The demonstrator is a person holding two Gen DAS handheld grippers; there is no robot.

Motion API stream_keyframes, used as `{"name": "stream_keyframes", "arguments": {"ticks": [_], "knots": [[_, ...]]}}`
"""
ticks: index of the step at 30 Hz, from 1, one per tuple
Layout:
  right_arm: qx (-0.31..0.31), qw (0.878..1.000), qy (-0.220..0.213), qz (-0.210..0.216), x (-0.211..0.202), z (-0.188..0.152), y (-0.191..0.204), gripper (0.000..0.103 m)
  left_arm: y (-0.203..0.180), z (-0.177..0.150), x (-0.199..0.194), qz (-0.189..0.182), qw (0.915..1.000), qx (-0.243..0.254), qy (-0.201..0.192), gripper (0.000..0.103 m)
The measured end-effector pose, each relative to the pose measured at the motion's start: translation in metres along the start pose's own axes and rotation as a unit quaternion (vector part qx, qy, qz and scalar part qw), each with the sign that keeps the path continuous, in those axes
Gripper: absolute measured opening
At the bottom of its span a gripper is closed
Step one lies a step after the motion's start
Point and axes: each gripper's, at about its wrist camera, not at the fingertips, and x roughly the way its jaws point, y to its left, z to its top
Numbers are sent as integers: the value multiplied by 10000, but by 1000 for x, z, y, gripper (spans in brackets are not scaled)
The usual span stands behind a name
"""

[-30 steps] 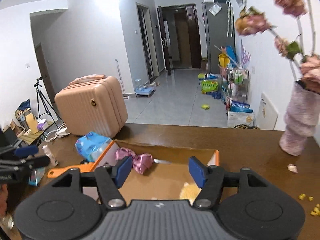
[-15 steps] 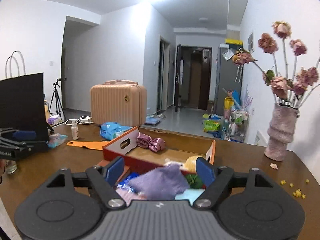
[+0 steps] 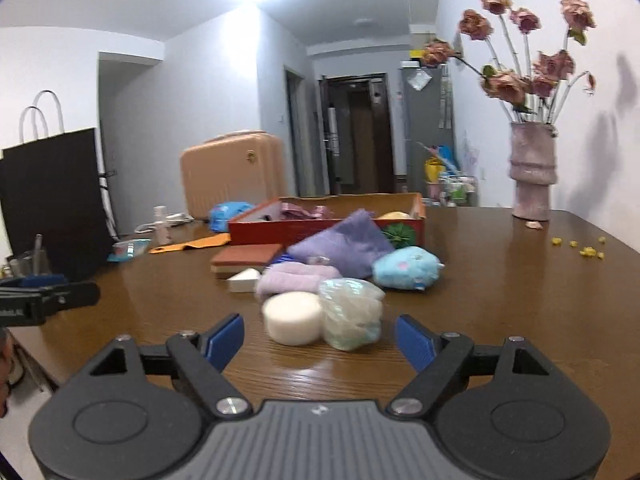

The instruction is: Organize soft objects

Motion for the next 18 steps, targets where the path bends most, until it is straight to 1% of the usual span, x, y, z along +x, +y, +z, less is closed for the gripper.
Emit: {"name": "stream_keyframes", "arguments": {"ticks": [3, 6, 7, 8, 10, 11, 12, 13, 14, 15, 16, 18], "knots": [[202, 9998, -49, 9, 4, -3, -5, 82, -2, -5, 8, -129, 9997, -148, 119, 98], [321, 9994, -100, 53, 10, -5, -7, 81, -8, -13, 19, -183, 9993, -81, 306, 98], [389, 9991, -116, 113, 12, -4, -8, 78, -8, -15, 23, -183, 9992, -66, 347, 98], [462, 9986, -133, 207, 16, -3, -9, 72, -8, -15, 27, -173, 9991, -66, 380, 98], [544, 9976, -133, 414, 27, 2, -8, 67, -5, -14, 40, -137, 9990, -56, 424, 98], [539, 9970, -104, 553, 35, 7, -7, 61, -3, -11, 46, -120, 9990, -41, 433, 98], [522, 9961, -47, 712, 45, 13, -4, 57, 1, -5, 54, -116, 9990, -51, 419, 98], [510, 9950, 4, 861, 55, 20, -3, 48, 5, 0, 61, -145, 9990, -75, 421, 93], [507, 9938, 57, 991, 65, 27, 0, 35, 11, 8, 71, -195, 9986, -97, 491, 87], [531, 9920, 139, 1133, 78, 36, 3, 30, 16, 15, 82, -227, 9979, -156, 591, 74], [585, 9901, 231, 1259, 91, 44, 5, 27, 24, 23, 94, -270, 9968, -290, 698, 64], [627, 9849, 378, 1570, 116, 61, 13, 27, 37, 36, 117, -448, 9942, -507, 841, 62]]}}
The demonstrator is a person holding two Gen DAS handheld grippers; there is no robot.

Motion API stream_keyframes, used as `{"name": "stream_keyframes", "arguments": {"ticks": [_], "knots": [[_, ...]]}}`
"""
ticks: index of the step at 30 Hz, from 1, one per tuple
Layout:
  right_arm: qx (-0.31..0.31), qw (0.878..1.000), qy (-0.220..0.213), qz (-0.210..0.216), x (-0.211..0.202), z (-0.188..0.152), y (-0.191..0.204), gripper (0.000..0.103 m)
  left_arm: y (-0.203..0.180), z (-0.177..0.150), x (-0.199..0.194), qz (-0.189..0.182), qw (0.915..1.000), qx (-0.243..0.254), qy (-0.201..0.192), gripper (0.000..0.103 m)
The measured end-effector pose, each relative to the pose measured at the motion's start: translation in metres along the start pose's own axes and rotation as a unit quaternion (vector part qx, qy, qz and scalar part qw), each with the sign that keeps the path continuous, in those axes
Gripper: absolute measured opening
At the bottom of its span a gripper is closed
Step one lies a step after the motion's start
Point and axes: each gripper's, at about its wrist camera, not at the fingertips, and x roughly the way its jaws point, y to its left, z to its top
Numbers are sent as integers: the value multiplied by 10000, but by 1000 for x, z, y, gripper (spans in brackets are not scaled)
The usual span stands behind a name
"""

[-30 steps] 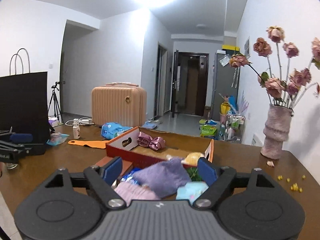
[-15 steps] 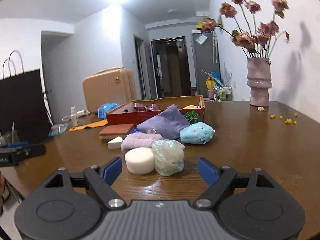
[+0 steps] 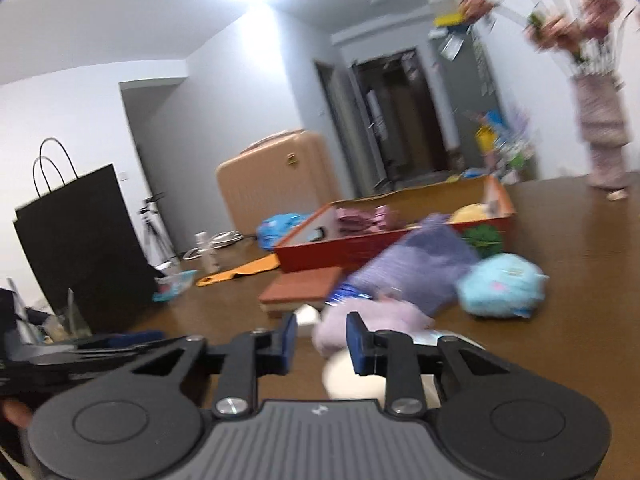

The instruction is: Organize soft objects

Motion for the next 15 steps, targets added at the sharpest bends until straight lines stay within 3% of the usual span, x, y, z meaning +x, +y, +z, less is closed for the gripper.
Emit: {"name": "stream_keyframes", "arguments": {"ticks": [4, 7, 9, 12, 15], "knots": [[14, 9986, 486, 207, 69, 36, 4, 28, 23, 39, 52, -190, 9992, -217, 277, 62], [84, 9968, 798, 52, 122, 57, -1, 36, 36, 60, 100, -105, 9974, -288, 646, 60], [210, 9936, 1114, -6, 160, 64, -9, 35, 47, 67, 131, -227, 9947, -388, 922, 59], [208, 9869, 1534, -443, 201, 60, -18, 36, 64, 65, 160, -333, 9909, -663, 1127, 46], [217, 9880, 1502, -293, 212, 51, -21, 35, 78, 57, 164, -676, 9873, -950, 1077, 43]]}}
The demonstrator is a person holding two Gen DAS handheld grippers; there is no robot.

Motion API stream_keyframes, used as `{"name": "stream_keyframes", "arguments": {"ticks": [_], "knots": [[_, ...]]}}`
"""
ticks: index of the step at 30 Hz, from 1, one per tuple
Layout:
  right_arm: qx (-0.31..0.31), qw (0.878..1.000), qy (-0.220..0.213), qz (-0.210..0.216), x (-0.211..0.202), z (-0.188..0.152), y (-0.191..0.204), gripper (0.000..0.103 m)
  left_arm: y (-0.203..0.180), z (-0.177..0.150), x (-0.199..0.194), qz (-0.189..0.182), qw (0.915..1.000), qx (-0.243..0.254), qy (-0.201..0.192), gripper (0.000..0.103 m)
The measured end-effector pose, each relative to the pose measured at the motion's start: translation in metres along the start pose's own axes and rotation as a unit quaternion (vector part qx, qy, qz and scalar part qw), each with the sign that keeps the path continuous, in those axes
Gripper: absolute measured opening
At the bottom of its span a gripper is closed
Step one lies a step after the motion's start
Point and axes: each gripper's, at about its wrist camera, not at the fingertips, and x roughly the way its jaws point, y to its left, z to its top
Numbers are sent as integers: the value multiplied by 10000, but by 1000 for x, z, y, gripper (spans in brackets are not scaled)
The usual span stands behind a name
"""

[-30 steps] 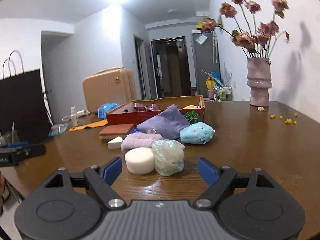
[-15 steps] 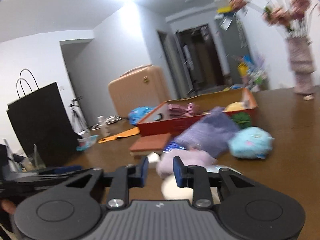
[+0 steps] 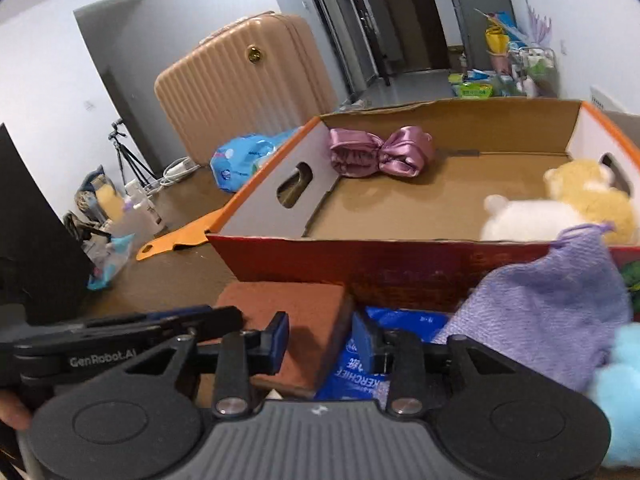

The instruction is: Organize soft objects

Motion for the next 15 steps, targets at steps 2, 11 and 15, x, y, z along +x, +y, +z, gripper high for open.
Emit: {"name": "stream_keyframes", "arguments": {"ticks": [2, 11, 15], "knots": [[68, 9998, 69, 177, 4, -2, -3, 34, 2, -1, -3, -106, 9999, -91, 5, 36], [87, 9994, 43, 331, 5, -1, -5, 33, -4, -2, -3, -72, 9999, -55, -71, 35], [93, 9995, -41, 305, 0, 1, -5, 30, -7, 0, -7, -29, 9998, 62, -189, 34]]}}
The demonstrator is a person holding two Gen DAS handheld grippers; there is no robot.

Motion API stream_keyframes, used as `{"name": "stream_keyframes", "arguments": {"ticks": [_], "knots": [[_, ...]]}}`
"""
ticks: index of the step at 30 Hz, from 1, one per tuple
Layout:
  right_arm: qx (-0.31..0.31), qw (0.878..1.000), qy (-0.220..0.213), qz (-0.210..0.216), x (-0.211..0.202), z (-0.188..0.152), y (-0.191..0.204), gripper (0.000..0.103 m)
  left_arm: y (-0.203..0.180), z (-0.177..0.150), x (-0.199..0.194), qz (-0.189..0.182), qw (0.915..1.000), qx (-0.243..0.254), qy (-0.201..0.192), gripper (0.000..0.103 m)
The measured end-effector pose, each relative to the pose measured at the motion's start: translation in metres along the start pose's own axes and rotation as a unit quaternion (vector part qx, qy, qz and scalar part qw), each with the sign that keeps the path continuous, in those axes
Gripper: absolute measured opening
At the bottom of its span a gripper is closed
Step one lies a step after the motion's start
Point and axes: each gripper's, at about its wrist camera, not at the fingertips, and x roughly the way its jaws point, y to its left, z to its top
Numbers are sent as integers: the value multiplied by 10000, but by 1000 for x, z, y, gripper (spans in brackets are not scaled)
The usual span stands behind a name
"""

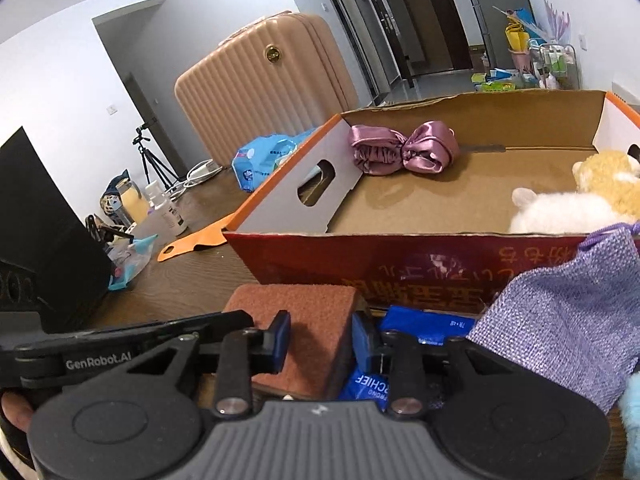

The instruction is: Organize soft objects

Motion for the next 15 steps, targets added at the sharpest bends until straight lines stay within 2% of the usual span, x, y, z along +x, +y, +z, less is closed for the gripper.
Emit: {"name": "stream_keyframes", "arguments": {"ticks": [2, 8, 15], "knots": [[62, 9999, -112, 34, -9, 3, 2, 24, -4, 5, -7, 35, 10000, 18, -67, 34], [-64, 9974, -670, 244, -72, 9, 26, 22, -47, 10, -67, 105, 9978, 364, -544, 33], [-178, 9949, -941, 302, -157, -18, 39, 22, -96, -21, -129, -223, 9960, 430, -748, 32]]}}
